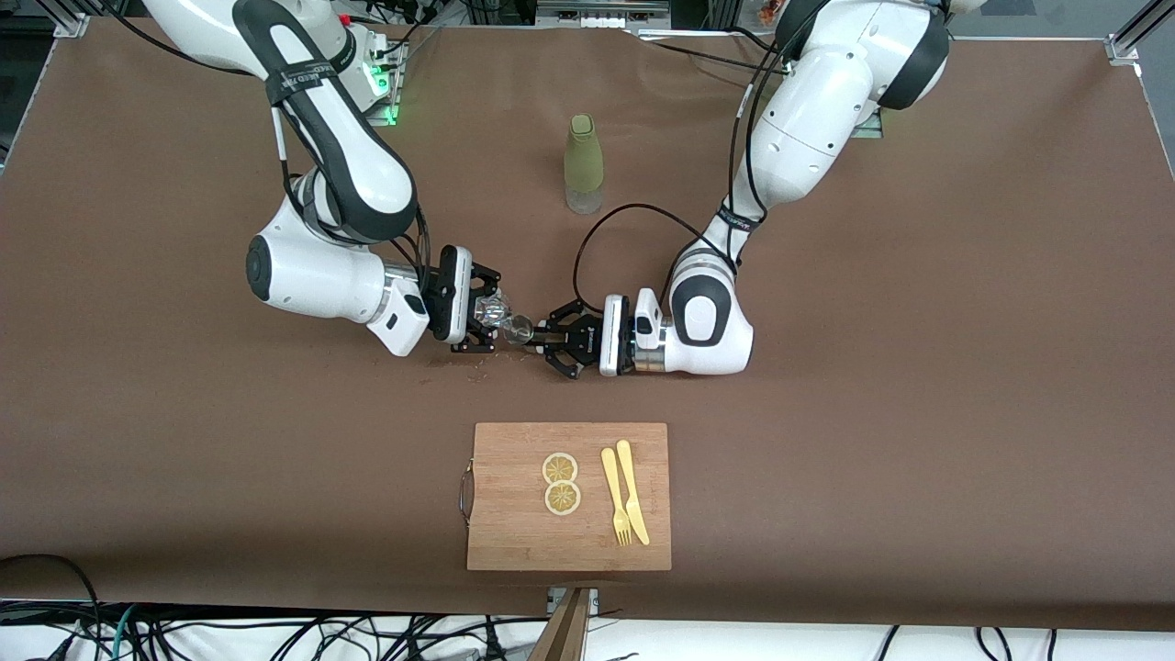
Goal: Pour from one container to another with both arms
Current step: 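Tilt the glass cup with the right gripper, pouring into the jigger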
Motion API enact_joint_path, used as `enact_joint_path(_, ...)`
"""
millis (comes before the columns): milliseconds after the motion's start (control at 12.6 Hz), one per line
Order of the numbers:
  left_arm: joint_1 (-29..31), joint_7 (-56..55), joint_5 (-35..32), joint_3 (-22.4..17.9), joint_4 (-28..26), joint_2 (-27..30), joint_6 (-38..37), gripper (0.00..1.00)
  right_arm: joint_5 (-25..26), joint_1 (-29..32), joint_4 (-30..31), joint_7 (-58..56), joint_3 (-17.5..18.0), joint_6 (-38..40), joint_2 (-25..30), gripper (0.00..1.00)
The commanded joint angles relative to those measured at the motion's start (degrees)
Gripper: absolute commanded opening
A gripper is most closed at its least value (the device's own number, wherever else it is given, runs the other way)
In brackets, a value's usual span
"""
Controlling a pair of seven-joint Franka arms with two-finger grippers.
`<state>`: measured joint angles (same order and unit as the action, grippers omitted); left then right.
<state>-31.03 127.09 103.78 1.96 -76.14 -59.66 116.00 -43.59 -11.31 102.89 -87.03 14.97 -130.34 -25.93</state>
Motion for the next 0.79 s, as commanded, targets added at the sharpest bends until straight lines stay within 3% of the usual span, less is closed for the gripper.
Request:
enact_joint_path(0,0.2,4.4,1.9,0.2,-0.4,-0.1,-1.0,0.00,2.3,-0.1,-0.4,3.3,0.6,-0.6,0.4,0.08)
enact_joint_path(713,0.2,4.7,1.8,0.1,-0.4,-0.1,-1.1,0.00,2.1,-0.4,0.0,3.0,0.9,-1.6,0.3,0.08)
